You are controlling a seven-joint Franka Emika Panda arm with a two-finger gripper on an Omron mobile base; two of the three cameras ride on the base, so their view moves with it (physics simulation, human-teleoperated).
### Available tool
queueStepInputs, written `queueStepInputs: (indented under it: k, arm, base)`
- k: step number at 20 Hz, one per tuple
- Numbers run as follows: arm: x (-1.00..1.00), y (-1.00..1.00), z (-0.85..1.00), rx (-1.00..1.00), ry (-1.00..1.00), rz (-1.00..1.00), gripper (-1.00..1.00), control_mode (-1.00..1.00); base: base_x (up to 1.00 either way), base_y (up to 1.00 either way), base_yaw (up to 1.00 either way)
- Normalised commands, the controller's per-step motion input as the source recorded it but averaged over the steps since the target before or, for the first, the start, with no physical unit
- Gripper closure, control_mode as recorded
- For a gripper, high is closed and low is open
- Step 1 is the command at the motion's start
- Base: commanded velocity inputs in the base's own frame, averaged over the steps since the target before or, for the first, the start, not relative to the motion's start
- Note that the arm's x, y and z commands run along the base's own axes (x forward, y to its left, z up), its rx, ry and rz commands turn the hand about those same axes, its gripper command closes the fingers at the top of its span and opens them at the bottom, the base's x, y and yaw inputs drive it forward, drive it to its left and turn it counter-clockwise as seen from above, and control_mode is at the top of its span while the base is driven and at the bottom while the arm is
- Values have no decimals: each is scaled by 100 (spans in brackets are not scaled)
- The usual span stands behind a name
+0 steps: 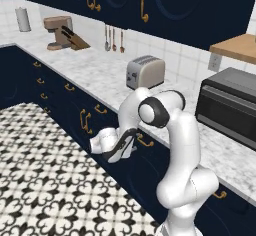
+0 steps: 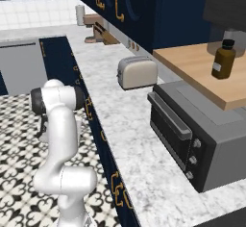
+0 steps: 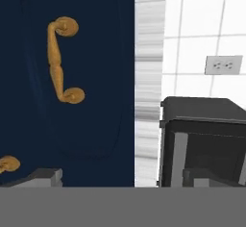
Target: Take a straw from the drawer in front and place it inside the glass cup on the dining counter.
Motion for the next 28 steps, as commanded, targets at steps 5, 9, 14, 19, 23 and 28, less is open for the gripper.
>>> queueStepInputs:
  k: [5,9,14,19,23,28]
  arm:
    - [1,-46,-11,0,-8,-2,-100,-100]
    - [0,-53,-8,0,-14,0,-100,-100]
    - [0,-13,-21,0,-16,0,-100,-100]
    - [0,0,-32,-2,-17,0,-100,-100]
    - [11,0,-24,-3,-16,0,-100,-100]
    - [34,0,-22,-1,-12,0,-100,-100]
  base:
    - [0,0,0]
    - [0,0,0]
    - [0,0,0]
    - [0,0,0]
    - [0,0,0]
    - [0,0,0]
